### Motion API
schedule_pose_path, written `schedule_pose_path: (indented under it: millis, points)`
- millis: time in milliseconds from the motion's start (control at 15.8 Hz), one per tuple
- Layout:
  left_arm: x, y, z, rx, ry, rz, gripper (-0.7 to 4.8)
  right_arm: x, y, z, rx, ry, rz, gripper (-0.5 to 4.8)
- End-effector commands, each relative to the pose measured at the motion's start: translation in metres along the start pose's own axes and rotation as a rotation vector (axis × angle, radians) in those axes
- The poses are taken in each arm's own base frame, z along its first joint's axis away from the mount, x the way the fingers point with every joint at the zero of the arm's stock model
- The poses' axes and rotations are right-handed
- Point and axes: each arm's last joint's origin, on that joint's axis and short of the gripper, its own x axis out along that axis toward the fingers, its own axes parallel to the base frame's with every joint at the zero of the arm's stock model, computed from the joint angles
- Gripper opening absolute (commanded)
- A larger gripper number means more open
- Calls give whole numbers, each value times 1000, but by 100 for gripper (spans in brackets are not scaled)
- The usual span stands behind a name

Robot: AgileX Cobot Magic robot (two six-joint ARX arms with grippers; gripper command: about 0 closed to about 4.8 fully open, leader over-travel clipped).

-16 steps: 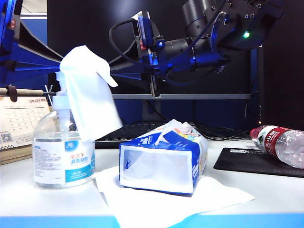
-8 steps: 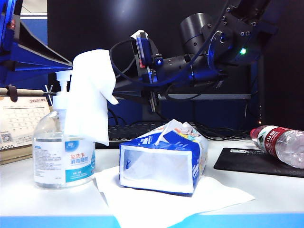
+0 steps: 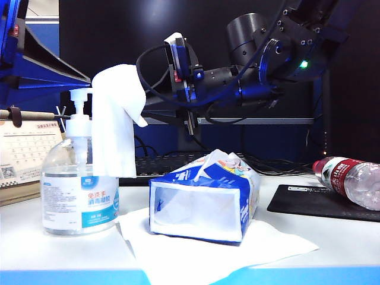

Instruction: Pull out a tissue from the tissue dispenser, then press the switch of the alcohol sanitizer bottle to drop some sanitizer on the paper tissue, and finally place the treated tissue on the table.

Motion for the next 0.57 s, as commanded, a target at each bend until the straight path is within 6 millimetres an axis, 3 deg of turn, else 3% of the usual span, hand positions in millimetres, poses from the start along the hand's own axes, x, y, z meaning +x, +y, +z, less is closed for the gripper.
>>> schedule_pose_path:
  millis: [63,253,570]
  points:
    - [0,-1,2,27,-10,-2,-5,0,1,3,-17,-13,4,-5]
    - [0,-5,9,63,-72,-16,-5,0,1,3,-13,-13,4,-5]
    - [0,0,3,29,-19,25,-5,0,2,3,-14,-13,5,-5]
